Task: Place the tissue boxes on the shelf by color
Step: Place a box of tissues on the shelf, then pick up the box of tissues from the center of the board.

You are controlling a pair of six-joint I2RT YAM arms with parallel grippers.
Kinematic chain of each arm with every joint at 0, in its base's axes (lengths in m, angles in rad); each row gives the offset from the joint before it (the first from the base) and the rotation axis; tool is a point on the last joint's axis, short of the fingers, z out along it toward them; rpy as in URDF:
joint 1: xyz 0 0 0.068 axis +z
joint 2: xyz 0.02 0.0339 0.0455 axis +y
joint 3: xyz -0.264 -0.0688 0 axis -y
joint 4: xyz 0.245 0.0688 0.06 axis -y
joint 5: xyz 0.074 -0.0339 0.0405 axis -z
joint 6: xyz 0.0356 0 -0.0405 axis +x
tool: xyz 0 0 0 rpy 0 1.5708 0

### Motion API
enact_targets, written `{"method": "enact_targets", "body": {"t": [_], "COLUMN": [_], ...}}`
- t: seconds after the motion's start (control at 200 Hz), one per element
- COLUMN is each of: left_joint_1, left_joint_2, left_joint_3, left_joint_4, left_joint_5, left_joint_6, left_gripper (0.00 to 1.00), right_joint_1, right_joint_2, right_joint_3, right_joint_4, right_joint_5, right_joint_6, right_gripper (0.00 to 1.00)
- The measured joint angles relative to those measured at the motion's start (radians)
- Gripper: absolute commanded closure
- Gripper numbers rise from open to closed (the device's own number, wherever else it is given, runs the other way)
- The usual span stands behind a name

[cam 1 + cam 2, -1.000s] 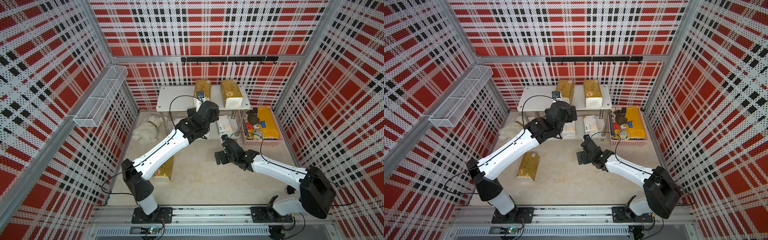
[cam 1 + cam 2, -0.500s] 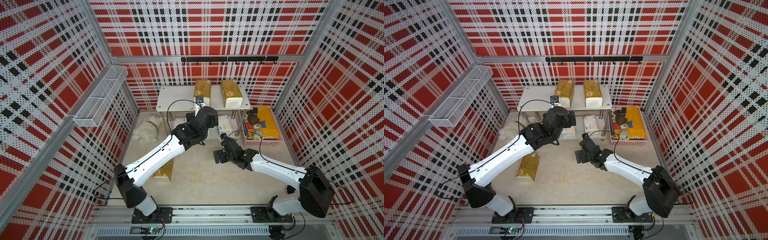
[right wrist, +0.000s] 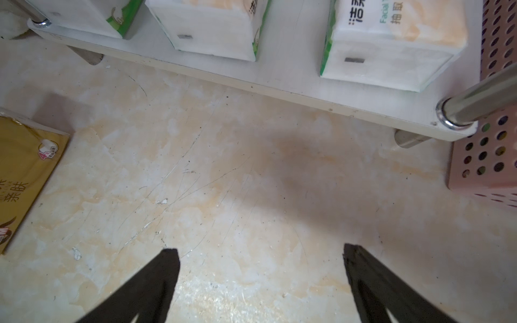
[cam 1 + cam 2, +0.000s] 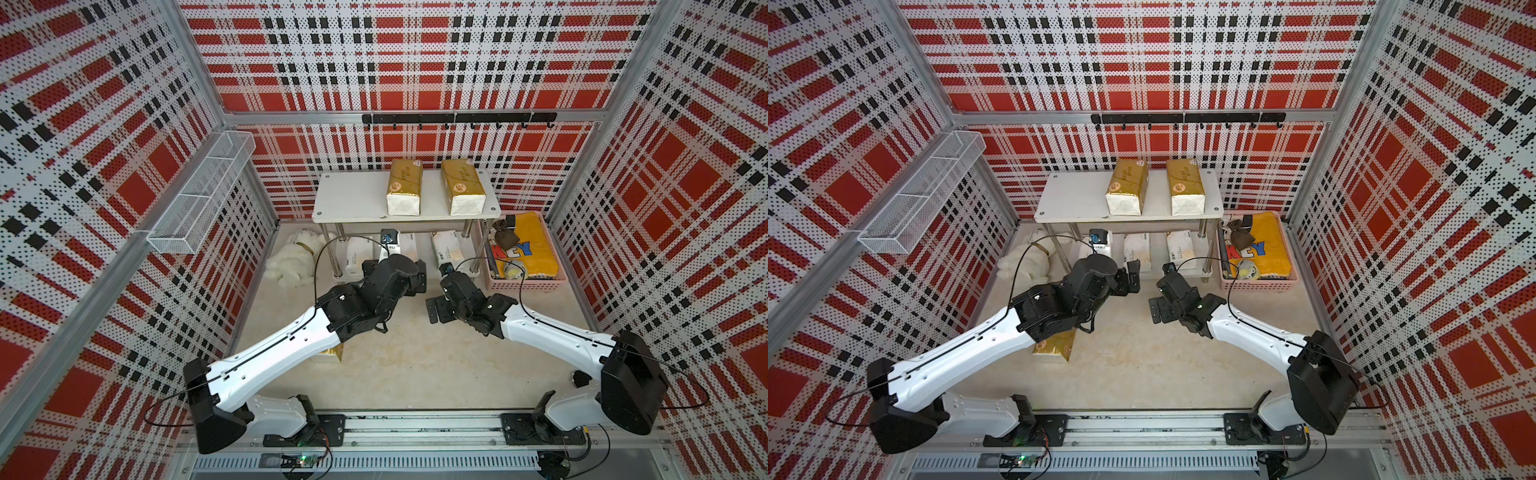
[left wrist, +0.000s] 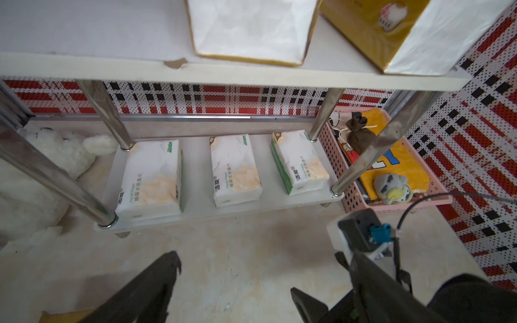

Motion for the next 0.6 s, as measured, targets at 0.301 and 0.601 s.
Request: {"method": "enact_targets", "body": {"t": [0.301, 0.601], "left_joint_1": [-0.008, 0.165], "left_joint_2": [-0.137, -0.198], "left_joint_3": [-0.284, -0.493], "left_joint_4": [-0.1, -0.146], "left_joint_5": [0.019, 0.104], "left_joint_6": [-0.173, -0.24], "left_gripper": [0.0, 0.0], "right_joint_1": [0.001, 0.015], "right_joint_2": [-0.008, -0.009], "right_joint_3": [-0.008, -0.016], "right_joint_4": [-0.007, -0.006], "right_joint_5": [0.021, 0.023], "right_joint_6": [0.006, 0.019], "right_gripper": [0.0, 0.0]}}
